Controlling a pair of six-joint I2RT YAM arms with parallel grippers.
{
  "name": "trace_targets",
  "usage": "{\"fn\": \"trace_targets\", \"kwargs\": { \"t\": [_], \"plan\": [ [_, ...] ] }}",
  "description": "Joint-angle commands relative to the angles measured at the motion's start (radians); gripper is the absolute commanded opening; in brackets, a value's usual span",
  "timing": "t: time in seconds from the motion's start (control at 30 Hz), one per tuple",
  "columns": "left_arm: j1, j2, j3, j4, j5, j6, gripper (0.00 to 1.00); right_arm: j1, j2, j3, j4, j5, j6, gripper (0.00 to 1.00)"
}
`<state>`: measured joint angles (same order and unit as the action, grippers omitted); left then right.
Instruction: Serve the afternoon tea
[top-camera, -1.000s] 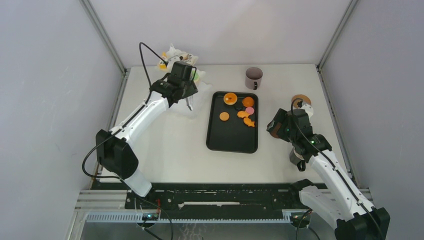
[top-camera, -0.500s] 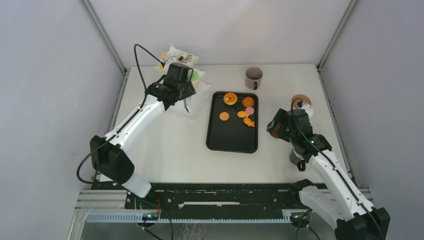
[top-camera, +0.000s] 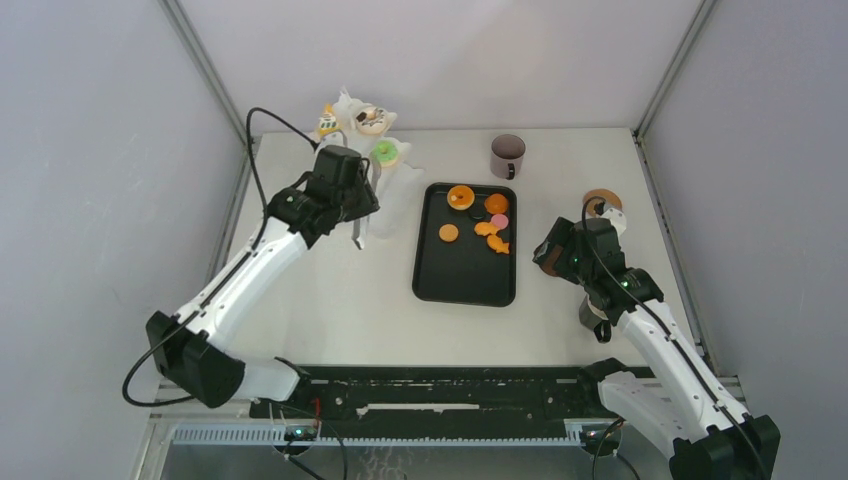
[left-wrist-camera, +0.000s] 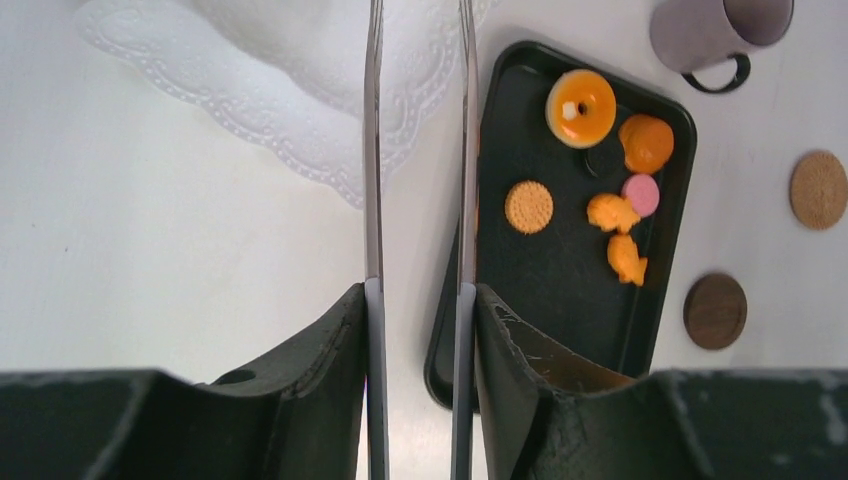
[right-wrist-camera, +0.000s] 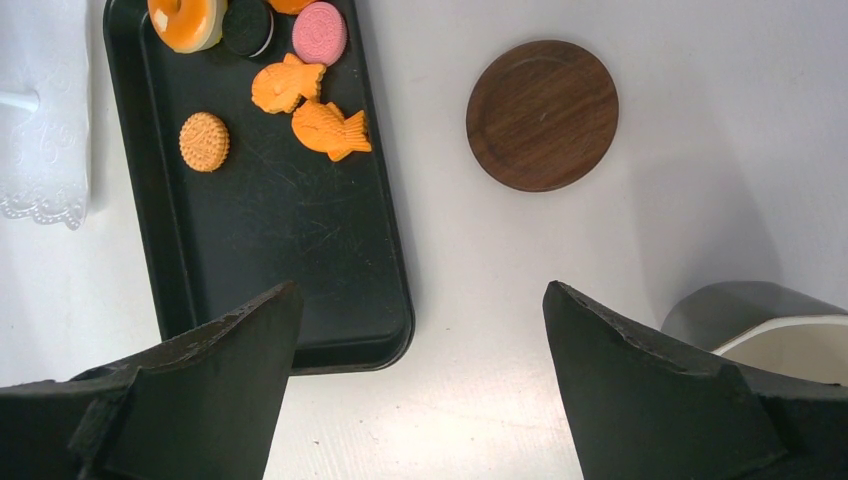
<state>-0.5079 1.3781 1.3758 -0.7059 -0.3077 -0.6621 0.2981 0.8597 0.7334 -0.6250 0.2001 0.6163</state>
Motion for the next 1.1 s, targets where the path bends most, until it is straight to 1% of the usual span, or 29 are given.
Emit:
{"fn": "trace_targets", "kwargs": {
  "t": [0.0,0.07,0.17,0.3,0.37,0.47,0.57,0.63,0.83,0.87,0.9,0.93,1.0,1.07],
  "plan": [
    [-0.042,-0.127,-0.054,-0.027,0.035,0.056,0.44,0.009,-0.009,0.018,0.024,0.007,0.007,0.98],
    [-0.067,-0.151,-0.065,-0.051,0.057,0.076,0.44,0.011,-0.004,0.018,0.029,0.003,0.01,0.98],
    [-0.137,-0.16,-0.082,-0.084,0.059,0.094,0.44,0.016,-0.001,0.018,0.039,0.003,0.009,0.98],
    [-0.251,-0.149,-0.121,-0.025,0.089,0.103,0.44,0.023,-0.001,0.018,0.038,0.01,0.016,0.98],
    [-0.288,-0.118,-0.119,0.009,0.101,0.106,0.44,0.024,-0.001,0.018,0.036,0.012,0.015,0.98],
    [-0.316,-0.039,-0.095,0.062,0.166,0.133,0.45,0.026,-0.01,0.018,0.032,0.014,0.015,0.98],
    [-0.35,0.052,-0.051,0.088,0.158,0.162,0.44,0.026,-0.02,0.018,0.025,0.025,0.01,0.98],
    [-0.356,0.091,-0.05,0.147,0.182,0.168,0.44,0.024,-0.025,0.018,0.016,0.037,0.005,0.98],
    [-0.352,0.235,0.042,0.177,0.197,0.226,0.46,0.012,-0.04,0.019,0.0,0.041,-0.013,0.98],
    [-0.347,0.261,0.059,0.177,0.228,0.252,0.46,0.011,-0.041,0.018,0.001,0.04,-0.015,0.98],
    [-0.338,0.289,0.082,0.172,0.298,0.278,0.47,0.009,-0.041,0.018,0.002,0.037,-0.019,0.98],
    [-0.325,0.326,0.112,0.143,0.334,0.301,0.47,0.007,-0.041,0.018,0.002,0.036,-0.018,0.98],
    [-0.31,0.372,0.153,0.097,0.347,0.337,0.47,0.006,-0.039,0.018,0.002,0.033,-0.018,0.98],
    [-0.303,0.389,0.157,0.09,0.344,0.372,0.47,0.004,-0.039,0.019,-0.001,0.034,-0.015,0.98]
  ]
}}
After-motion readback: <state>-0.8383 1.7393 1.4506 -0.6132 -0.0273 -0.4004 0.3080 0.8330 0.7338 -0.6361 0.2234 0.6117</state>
